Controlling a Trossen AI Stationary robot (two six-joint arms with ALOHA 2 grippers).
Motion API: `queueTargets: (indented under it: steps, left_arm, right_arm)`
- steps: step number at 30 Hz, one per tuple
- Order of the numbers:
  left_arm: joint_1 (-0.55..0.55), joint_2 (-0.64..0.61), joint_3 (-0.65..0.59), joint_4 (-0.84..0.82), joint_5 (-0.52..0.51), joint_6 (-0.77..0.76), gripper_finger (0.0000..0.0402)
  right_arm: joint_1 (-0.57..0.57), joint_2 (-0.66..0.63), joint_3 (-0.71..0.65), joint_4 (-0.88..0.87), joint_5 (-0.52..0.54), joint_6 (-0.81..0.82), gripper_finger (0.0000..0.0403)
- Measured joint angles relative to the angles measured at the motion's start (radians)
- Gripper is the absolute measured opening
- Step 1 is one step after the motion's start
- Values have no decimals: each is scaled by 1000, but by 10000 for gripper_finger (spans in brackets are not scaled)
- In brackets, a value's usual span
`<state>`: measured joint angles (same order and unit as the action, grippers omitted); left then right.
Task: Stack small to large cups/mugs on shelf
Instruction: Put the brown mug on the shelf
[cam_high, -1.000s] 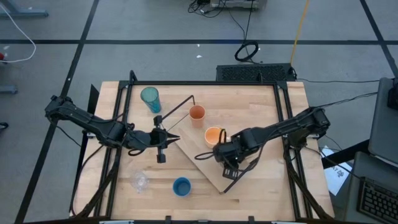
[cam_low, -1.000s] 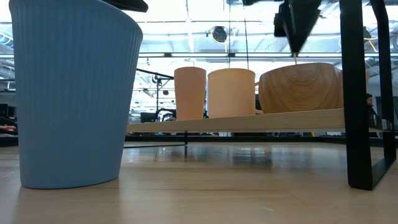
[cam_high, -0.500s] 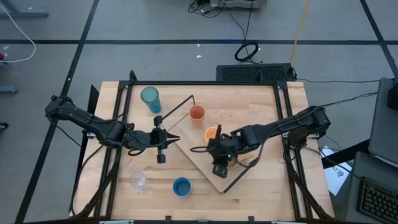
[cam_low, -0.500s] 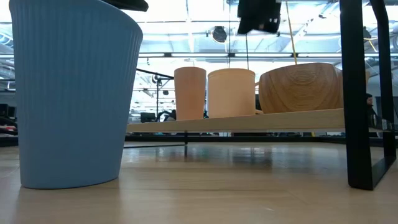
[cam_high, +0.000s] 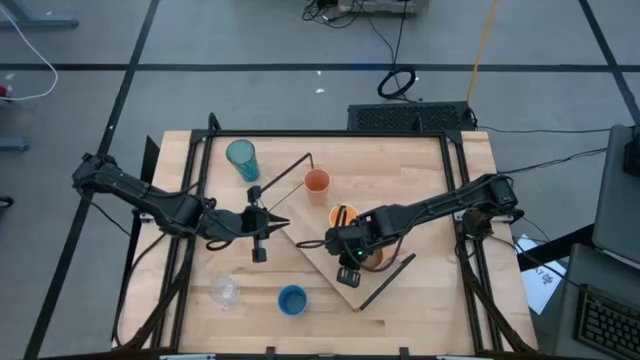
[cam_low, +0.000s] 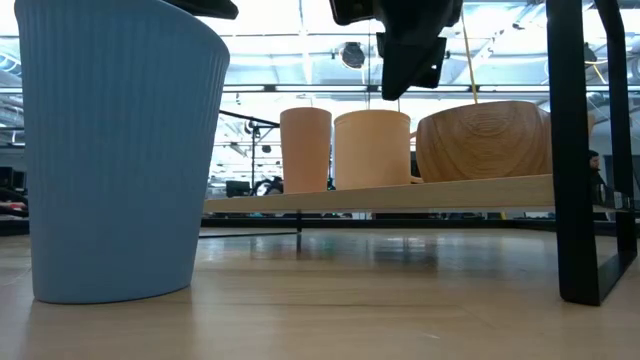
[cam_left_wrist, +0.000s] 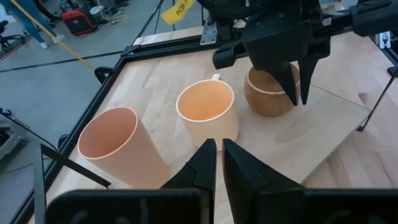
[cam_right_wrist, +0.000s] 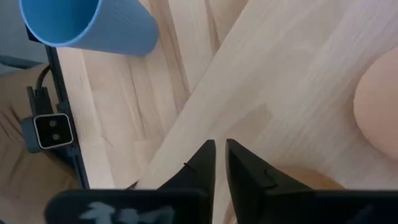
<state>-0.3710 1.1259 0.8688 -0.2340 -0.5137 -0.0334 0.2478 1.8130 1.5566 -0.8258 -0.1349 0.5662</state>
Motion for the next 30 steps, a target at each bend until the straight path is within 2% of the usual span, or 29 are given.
queueTargets:
  steps: [6,30]
  left_arm:
    - [0,0,0,0,0,3,31]
    - [0,0,0,-1,0,2,31]
  right_arm:
    - [-3,15,0,-24,1,-13,1]
    - [-24,19,-10,-129,2,-30,0]
